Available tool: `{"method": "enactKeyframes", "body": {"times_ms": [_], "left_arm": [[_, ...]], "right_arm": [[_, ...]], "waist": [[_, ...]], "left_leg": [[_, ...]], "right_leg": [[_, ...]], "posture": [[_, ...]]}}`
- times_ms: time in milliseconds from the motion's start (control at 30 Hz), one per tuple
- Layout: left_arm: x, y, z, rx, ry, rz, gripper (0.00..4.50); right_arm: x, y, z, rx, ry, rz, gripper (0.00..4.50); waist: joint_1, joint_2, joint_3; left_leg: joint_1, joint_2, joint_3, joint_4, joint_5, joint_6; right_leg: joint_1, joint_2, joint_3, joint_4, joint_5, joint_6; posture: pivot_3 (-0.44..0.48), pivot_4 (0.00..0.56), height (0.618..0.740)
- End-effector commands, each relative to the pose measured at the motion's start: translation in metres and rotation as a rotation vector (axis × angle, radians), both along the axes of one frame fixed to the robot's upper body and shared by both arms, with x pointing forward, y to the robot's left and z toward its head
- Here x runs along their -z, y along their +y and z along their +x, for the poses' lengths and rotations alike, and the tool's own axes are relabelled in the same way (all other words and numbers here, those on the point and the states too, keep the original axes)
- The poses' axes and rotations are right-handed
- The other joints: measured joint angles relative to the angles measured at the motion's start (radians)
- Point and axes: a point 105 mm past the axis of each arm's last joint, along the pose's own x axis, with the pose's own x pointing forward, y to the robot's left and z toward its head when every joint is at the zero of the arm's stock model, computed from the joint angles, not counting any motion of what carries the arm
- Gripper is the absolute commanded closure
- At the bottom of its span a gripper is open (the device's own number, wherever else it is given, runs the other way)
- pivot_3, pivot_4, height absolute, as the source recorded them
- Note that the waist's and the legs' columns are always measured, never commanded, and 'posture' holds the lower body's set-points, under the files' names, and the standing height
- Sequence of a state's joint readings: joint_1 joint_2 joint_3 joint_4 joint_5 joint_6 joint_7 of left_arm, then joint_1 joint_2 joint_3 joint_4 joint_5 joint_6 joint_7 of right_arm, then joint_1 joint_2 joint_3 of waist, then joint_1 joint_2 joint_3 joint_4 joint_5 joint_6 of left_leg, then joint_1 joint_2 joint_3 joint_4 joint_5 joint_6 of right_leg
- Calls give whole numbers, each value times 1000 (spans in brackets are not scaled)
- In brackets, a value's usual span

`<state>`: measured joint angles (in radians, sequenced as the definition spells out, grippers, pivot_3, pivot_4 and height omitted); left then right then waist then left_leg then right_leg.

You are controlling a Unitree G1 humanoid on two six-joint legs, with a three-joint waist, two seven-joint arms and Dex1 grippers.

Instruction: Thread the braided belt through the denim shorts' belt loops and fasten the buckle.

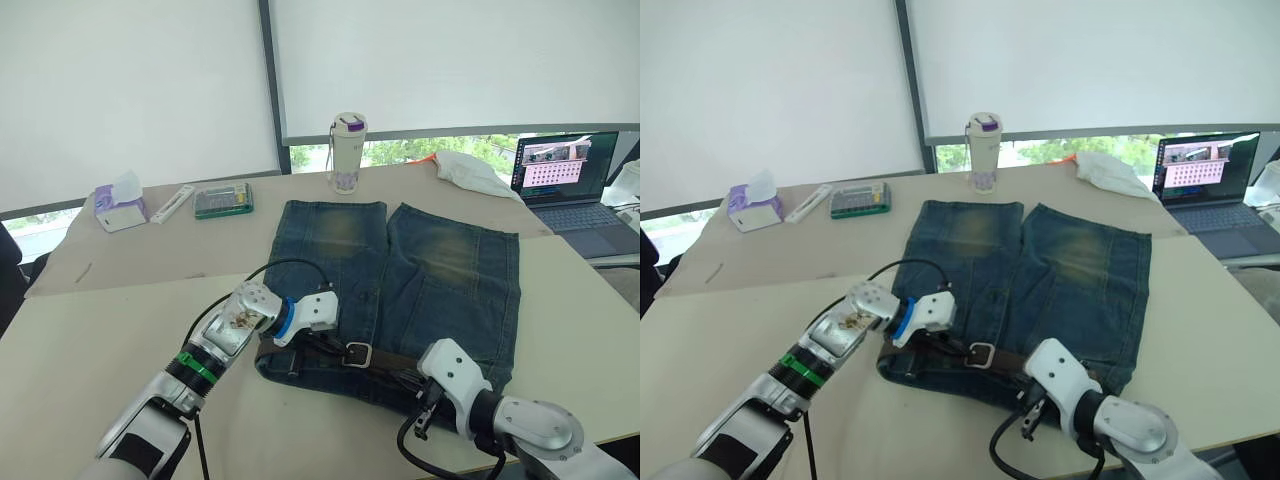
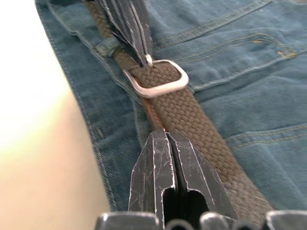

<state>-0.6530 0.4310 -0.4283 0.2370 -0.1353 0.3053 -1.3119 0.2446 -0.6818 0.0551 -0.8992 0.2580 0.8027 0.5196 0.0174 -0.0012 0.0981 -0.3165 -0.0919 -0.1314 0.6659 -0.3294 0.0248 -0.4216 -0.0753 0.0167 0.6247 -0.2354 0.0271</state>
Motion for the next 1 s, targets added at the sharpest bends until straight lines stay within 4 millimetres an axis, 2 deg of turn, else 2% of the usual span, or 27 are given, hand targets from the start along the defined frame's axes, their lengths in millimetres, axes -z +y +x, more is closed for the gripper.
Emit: {"method": "enactKeyframes", "body": {"times_ms": [33,167,300,433,633,733,800,867,933,1000], "left_arm": [[-30,1,4,-40,-7,-140,4500],[-51,-8,-1,-35,7,-263,4500],[-51,-19,-12,18,26,-283,4500],[-26,-22,-14,25,32,-211,4500],[17,-4,-9,-25,50,-83,4500],[46,14,-6,-91,72,8,4500],[55,19,-6,-118,90,20,4500],[55,21,-5,-132,91,4,4500],[46,19,-4,-148,88,-80,4500],[22,16,-2,-181,87,-229,4500]], "right_arm": [[-13,5,-2,-28,-67,14,4451],[-15,5,-1,-22,-77,23,4451],[-15,6,0,-23,-81,29,4451],[-15,5,-1,-21,-81,23,4451],[-15,3,-3,-13,-75,12,4451],[-14,3,-4,-10,-72,10,4451],[-14,2,-4,-8,-71,9,4451],[-14,1,-4,-5,-72,8,4451],[-15,-1,-3,17,-87,5,4451],[-19,-5,-1,49,-90,43,4451]], "waist": [[0,1,0],[1,2,-1],[-1,2,-1],[0,2,-1],[0,2,-1],[2,1,-2],[2,-1,-4],[1,-2,-6],[-2,-1,-7],[-4,-1,-6]], "left_leg": [[0,0,0,0,0,0],[0,0,0,0,0,0],[0,0,0,1,0,0],[0,0,0,1,0,0],[0,0,0,0,0,0],[1,0,0,0,0,0],[2,0,0,0,0,0],[3,0,0,0,0,0],[3,0,0,0,0,0],[3,1,0,0,0,0]], "right_leg": [[0,0,0,0,0,0],[0,0,0,0,0,0],[0,-1,0,0,0,0],[0,-1,1,0,0,0],[0,-1,1,0,0,0],[1,-1,1,-1,0,0],[2,-1,1,-1,0,0],[2,-1,1,-1,0,0],[3,-1,1,-1,0,0],[2,-1,2,0,0,0]], "posture": [[0,150,740],[0,150,740],[0,150,740],[0,150,740],[0,150,740],[0,150,740],[0,150,740],[0,150,740],[0,150,740],[0,150,740]]}}
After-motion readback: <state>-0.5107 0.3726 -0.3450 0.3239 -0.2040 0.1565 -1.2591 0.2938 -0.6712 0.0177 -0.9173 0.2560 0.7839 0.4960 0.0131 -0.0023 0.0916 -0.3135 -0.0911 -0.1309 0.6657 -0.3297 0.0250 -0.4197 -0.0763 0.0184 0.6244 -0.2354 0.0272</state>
